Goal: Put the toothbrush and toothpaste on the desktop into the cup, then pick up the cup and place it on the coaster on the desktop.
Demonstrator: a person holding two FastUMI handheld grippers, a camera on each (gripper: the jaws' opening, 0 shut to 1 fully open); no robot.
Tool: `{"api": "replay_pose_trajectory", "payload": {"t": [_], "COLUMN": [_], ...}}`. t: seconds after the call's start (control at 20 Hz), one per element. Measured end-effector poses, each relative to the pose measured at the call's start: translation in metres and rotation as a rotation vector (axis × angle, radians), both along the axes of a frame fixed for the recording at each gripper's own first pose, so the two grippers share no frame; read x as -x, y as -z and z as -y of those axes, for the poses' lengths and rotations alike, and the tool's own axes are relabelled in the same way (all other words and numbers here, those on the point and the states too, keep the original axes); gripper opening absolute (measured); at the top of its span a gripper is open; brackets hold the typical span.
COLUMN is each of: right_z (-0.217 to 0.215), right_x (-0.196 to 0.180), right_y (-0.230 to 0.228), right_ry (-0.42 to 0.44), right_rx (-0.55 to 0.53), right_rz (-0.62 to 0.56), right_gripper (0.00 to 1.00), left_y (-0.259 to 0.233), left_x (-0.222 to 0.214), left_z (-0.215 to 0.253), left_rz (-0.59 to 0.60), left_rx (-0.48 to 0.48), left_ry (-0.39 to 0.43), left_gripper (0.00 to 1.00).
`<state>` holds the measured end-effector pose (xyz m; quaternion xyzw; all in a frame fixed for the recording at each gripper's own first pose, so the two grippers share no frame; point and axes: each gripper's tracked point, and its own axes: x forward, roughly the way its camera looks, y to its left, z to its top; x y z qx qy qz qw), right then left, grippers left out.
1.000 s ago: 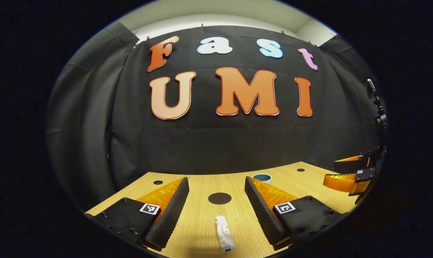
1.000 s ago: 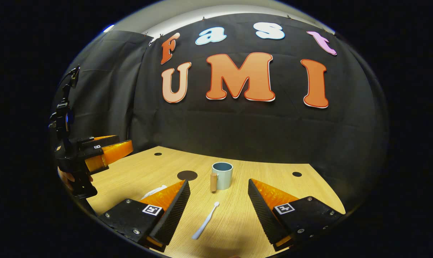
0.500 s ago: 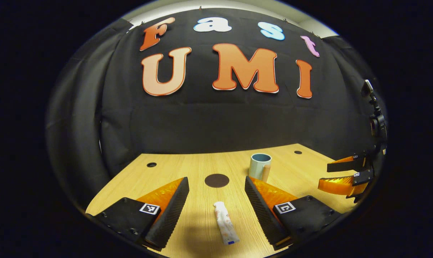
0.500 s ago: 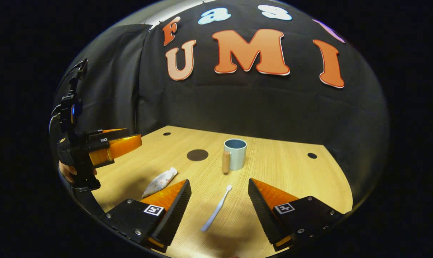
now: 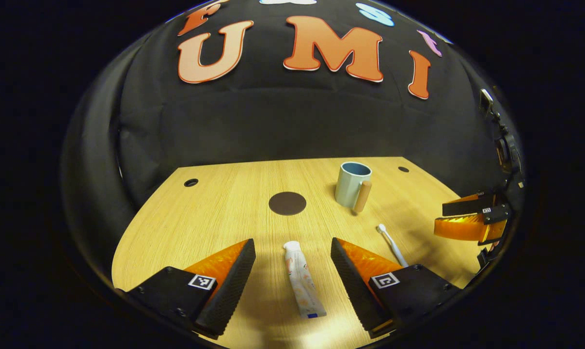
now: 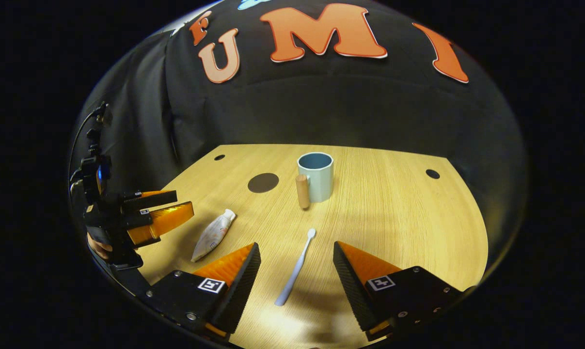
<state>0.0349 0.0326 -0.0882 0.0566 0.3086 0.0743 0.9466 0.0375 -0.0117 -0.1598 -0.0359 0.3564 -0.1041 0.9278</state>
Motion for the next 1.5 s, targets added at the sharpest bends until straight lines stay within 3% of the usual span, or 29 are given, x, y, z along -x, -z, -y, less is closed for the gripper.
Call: {"api": "replay_pose_trajectory", "payload": {"t": [0.6, 0.8, 0.95, 1.05, 1.1, 1.15, 1.2, 1.3, 1.4, 1.45, 1.5], "right_z": [-0.001, -0.006, -0.010, -0.012, -0.013, -0.014, -0.016, -0.018, -0.021, -0.020, -0.024], "right_x": [-0.013, -0.011, -0.010, -0.011, -0.011, -0.013, -0.012, -0.015, -0.015, -0.016, -0.014], "right_y": [0.044, 0.054, 0.068, 0.077, 0.081, 0.084, 0.087, 0.092, 0.095, 0.096, 0.099], "right_ry": [0.028, 0.014, 0.008, 0.004, 0.003, 0.007, 0.008, 0.014, 0.015, 0.019, 0.017], "right_rx": [-0.021, -0.010, 0.002, 0.021, 0.030, 0.031, 0.028, 0.020, 0.006, 0.004, -0.006], "right_rz": [-0.275, -0.365, -0.413, -0.434, -0.447, -0.459, -0.471, -0.487, -0.506, -0.512, -0.526], "right_gripper": [0.72, 0.66, 0.61, 0.60, 0.60, 0.60, 0.60, 0.59, 0.54, 0.59, 0.59], "left_y": [0.055, 0.073, 0.082, 0.090, 0.092, 0.095, 0.098, 0.104, 0.110, 0.109, 0.113], "left_x": [0.001, 0.004, 0.006, 0.007, 0.005, 0.003, 0.006, 0.008, 0.013, 0.013, 0.012], "left_z": [0.011, 0.016, 0.023, 0.023, 0.023, 0.023, 0.023, 0.027, 0.031, 0.030, 0.033], "left_rz": [-0.268, -0.360, -0.416, -0.463, -0.473, -0.484, -0.507, -0.542, -0.583, -0.595, -0.593], "left_rx": [-0.013, 0.001, 0.010, -0.013, -0.025, -0.033, -0.041, -0.045, -0.043, -0.055, -0.061], "left_ry": [0.084, 0.085, 0.093, 0.095, 0.095, 0.090, 0.087, 0.087, 0.084, 0.082, 0.077], "left_gripper": [0.99, 0.88, 0.89, 0.82, 0.89, 0.89, 0.83, 0.82, 0.75, 0.71, 0.58]}}
